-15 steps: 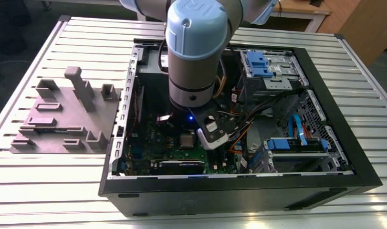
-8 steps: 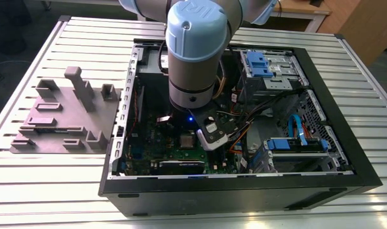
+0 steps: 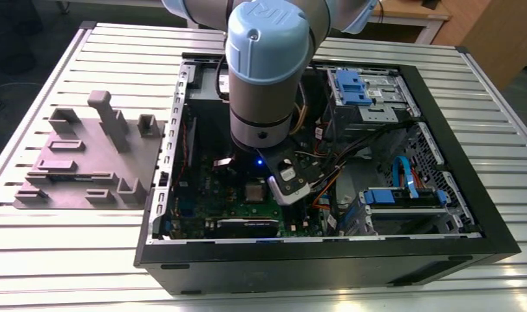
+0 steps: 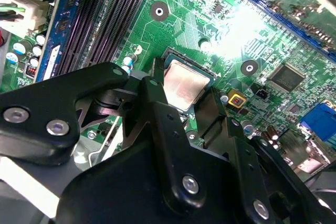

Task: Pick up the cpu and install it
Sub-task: 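Place the cpu into insertion slot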

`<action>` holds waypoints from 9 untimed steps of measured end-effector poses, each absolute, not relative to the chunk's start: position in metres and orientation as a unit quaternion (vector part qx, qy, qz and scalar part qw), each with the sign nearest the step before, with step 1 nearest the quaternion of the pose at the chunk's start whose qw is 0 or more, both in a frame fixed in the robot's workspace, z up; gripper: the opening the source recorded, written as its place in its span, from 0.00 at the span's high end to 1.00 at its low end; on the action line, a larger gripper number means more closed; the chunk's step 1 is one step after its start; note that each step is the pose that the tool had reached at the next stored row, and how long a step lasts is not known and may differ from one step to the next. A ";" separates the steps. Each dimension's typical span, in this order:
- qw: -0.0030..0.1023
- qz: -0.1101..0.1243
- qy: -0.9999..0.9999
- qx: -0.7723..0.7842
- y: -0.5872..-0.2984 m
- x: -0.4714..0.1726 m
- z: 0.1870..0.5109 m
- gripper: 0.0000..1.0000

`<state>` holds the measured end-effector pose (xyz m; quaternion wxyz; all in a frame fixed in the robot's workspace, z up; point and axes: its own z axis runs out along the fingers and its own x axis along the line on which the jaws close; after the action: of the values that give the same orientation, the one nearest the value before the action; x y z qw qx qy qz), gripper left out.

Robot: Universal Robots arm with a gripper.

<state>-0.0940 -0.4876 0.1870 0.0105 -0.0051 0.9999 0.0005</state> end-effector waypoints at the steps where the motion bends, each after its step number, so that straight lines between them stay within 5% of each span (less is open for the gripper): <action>1: 0.011 0.001 1.000 -0.005 -0.488 -0.094 0.187 0.53; 9: 0.011 0.001 1.000 -0.005 -0.488 -0.094 0.187 0.45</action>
<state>-0.0940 -0.4876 0.1869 0.0105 -0.0051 0.9999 0.0005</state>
